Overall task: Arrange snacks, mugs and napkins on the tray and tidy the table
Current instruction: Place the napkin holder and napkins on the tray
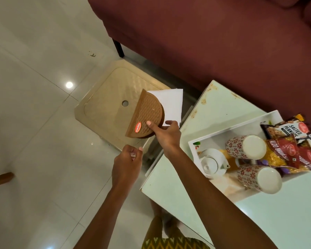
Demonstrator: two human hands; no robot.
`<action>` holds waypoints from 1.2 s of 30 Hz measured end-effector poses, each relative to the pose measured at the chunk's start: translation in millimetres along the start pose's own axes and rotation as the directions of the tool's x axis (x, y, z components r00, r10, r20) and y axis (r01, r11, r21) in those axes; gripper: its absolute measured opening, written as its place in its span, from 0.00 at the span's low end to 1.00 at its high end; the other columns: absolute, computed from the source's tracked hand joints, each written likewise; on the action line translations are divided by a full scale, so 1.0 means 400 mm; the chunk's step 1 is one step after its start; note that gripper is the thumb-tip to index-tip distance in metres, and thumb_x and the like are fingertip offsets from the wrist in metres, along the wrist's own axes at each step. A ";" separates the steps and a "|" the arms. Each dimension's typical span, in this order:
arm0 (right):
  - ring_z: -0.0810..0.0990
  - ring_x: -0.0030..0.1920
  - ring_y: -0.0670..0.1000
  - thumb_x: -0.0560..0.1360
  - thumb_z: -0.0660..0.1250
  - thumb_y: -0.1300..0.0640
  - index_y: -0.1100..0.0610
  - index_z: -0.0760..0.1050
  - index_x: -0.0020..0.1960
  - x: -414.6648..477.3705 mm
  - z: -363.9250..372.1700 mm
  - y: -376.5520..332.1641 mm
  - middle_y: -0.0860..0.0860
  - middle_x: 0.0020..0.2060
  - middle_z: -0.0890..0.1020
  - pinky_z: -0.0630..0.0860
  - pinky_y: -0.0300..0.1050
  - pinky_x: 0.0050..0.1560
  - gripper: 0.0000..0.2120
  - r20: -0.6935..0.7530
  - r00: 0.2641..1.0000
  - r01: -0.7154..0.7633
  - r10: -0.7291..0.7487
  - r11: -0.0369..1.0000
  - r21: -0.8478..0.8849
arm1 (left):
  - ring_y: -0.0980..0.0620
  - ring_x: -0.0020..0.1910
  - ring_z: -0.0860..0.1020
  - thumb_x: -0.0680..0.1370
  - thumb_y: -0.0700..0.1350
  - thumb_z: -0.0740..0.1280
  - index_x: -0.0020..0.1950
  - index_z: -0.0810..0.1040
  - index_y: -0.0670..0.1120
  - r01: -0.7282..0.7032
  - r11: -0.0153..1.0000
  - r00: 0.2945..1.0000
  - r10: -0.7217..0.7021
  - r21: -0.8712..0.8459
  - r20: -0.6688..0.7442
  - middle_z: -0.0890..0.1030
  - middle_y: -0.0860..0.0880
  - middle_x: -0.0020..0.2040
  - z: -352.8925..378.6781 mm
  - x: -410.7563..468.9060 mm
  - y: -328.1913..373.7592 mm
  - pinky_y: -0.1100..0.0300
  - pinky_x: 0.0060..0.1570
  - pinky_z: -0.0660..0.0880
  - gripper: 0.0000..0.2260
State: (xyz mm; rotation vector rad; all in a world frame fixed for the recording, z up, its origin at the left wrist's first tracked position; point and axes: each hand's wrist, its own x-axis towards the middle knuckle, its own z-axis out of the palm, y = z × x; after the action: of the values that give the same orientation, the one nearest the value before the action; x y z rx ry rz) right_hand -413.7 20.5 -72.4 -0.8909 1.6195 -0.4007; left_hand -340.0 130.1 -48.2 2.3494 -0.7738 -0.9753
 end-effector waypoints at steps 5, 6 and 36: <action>0.77 0.37 0.40 0.64 0.74 0.44 0.55 0.73 0.58 -0.081 -0.126 0.028 0.47 0.48 0.81 0.72 0.25 0.37 0.27 -0.093 0.983 0.156 -0.160 0.987 -0.048 | 0.52 0.43 0.75 0.77 0.50 0.62 0.44 0.72 0.47 -0.010 1.000 1.000 0.010 0.023 0.005 0.77 0.50 0.43 0.014 -0.015 0.022 0.62 0.38 0.67 0.08; 0.76 0.36 0.38 0.64 0.74 0.43 0.55 0.74 0.57 -0.096 -0.161 0.040 0.46 0.45 0.80 0.71 0.23 0.34 0.26 -0.128 0.973 0.184 -0.193 0.979 -0.083 | 0.52 0.43 0.75 0.77 0.50 0.62 0.43 0.72 0.47 -0.019 0.999 1.000 0.018 0.026 0.011 0.77 0.50 0.43 0.021 -0.021 0.029 0.62 0.40 0.67 0.08; 0.78 0.55 0.61 0.65 0.74 0.44 0.64 0.70 0.61 -0.101 -0.457 0.311 0.62 0.55 0.77 0.79 0.53 0.46 0.33 -0.300 0.872 -0.008 -0.386 0.602 -0.799 | 0.50 0.42 0.76 0.77 0.49 0.62 0.44 0.72 0.45 -0.183 0.979 0.968 0.165 0.084 0.188 0.77 0.50 0.40 0.163 -0.089 0.118 0.64 0.34 0.67 0.08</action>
State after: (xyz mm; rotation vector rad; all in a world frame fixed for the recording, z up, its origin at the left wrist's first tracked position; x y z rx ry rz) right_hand -626.4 92.9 -83.3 -1.7684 2.1857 0.0026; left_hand -424.4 105.4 -43.8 2.2512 -1.1047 -1.1057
